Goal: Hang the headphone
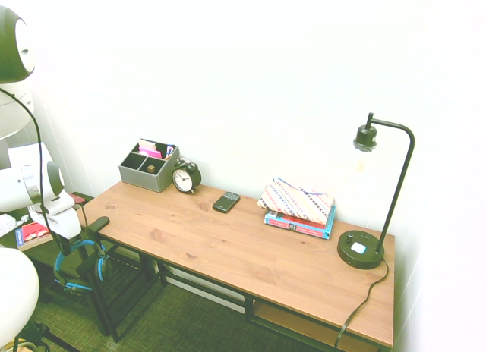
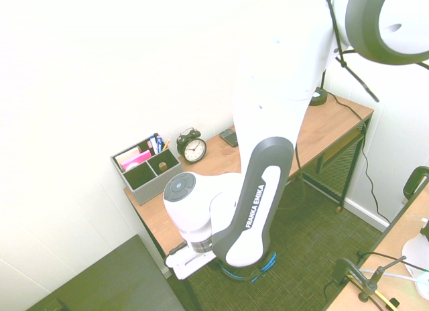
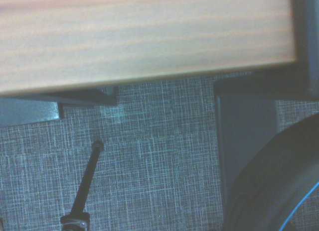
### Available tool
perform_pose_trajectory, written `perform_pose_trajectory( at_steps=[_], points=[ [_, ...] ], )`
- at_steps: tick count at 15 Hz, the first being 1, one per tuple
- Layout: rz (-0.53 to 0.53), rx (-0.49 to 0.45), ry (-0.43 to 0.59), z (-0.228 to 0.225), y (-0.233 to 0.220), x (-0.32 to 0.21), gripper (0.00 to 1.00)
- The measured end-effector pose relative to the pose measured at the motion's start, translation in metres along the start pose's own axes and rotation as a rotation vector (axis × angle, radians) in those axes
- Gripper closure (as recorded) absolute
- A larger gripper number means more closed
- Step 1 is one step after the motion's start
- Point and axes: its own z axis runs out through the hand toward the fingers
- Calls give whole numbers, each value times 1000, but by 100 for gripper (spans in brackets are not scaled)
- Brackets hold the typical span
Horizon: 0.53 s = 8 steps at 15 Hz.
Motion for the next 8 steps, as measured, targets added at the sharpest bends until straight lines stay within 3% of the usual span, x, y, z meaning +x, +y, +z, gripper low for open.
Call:
perform_pose_trajectory(
  at_steps=[5,6,8],
  points=[
    [-14,-25,8,23,5,-10,100],
    [-17,-29,9,27,4,-12,0],
    [-15,-35,3,31,0,-14,0]
  ],
)
